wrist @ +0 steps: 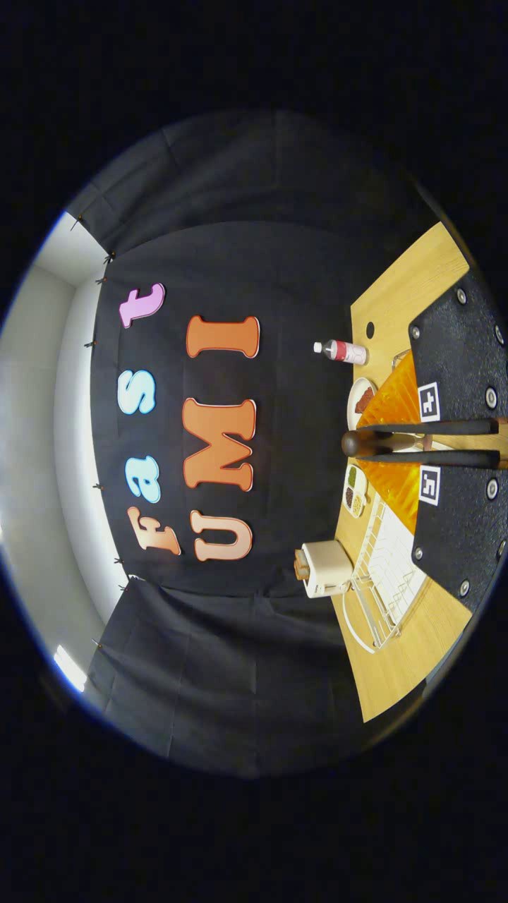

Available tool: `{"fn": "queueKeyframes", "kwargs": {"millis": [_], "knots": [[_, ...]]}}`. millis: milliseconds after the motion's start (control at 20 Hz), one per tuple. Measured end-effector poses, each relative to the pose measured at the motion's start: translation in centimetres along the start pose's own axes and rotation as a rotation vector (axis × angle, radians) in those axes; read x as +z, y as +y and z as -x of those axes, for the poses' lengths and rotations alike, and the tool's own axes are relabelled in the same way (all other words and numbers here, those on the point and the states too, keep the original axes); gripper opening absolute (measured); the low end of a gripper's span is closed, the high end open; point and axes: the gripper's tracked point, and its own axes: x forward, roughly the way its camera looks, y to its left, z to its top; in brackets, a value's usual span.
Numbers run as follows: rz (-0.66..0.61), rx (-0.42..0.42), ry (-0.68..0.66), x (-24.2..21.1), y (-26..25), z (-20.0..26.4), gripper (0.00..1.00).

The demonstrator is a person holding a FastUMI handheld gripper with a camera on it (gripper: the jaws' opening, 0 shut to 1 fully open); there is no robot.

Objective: Take the plate from the dish rack, then take the spoon from the basket and place it into the plate.

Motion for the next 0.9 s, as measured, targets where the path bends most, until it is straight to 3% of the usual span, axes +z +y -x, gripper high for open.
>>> {"fn": "queueKeyframes", "kwargs": {"millis": [500,900], "knots": [[0.062,0.198,0.017,-2.7,6.8,2.8,0.08],[-0.067,0.378,0.139,-8.3,11.3,3.9,0.08]]}}
